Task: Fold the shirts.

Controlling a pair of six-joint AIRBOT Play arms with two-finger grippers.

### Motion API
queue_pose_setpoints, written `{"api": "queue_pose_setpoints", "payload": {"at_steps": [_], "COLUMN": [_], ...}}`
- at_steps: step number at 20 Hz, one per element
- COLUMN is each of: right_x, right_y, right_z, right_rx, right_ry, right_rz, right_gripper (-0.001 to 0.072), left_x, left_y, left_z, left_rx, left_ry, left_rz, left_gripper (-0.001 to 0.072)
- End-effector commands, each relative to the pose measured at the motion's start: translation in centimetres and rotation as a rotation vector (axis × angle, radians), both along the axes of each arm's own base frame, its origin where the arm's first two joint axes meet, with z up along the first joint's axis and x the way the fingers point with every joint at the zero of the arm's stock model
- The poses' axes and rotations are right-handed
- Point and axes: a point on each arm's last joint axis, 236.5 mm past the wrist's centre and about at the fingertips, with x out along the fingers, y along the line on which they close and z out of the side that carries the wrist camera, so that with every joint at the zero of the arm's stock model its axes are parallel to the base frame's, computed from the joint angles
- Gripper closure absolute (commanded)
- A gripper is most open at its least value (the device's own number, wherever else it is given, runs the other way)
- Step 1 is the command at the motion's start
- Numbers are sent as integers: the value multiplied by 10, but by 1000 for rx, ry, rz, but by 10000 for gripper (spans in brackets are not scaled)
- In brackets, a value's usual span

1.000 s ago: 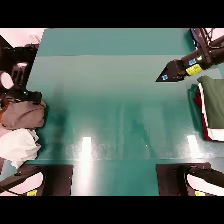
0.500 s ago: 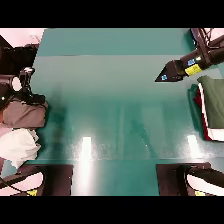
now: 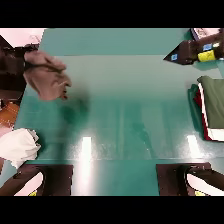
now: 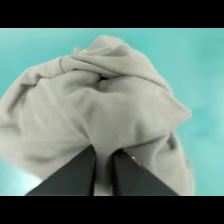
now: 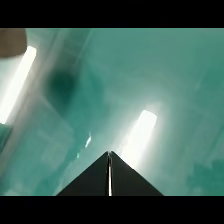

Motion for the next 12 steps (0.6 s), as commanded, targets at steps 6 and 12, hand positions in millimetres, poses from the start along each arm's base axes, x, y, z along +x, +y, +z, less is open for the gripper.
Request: {"api": "queue_pose_setpoints", "payload": {"at_steps": [6,12], "right_x": [5,-1], "right_y": [-23,-20], "right_z": [42,38], "right_rx": [42,34], "right_ry": [-148,-125], "right_rz": [-98,-79], "right_gripper": [689,690], "left_x": [-66,-26], "left_y": [-169,-239], "left_z": [54,-91], "left_rx": [-152,-26], "left_ry": [-117,206], "left_rz": [-612,-738], "left_gripper": [678,673]}}
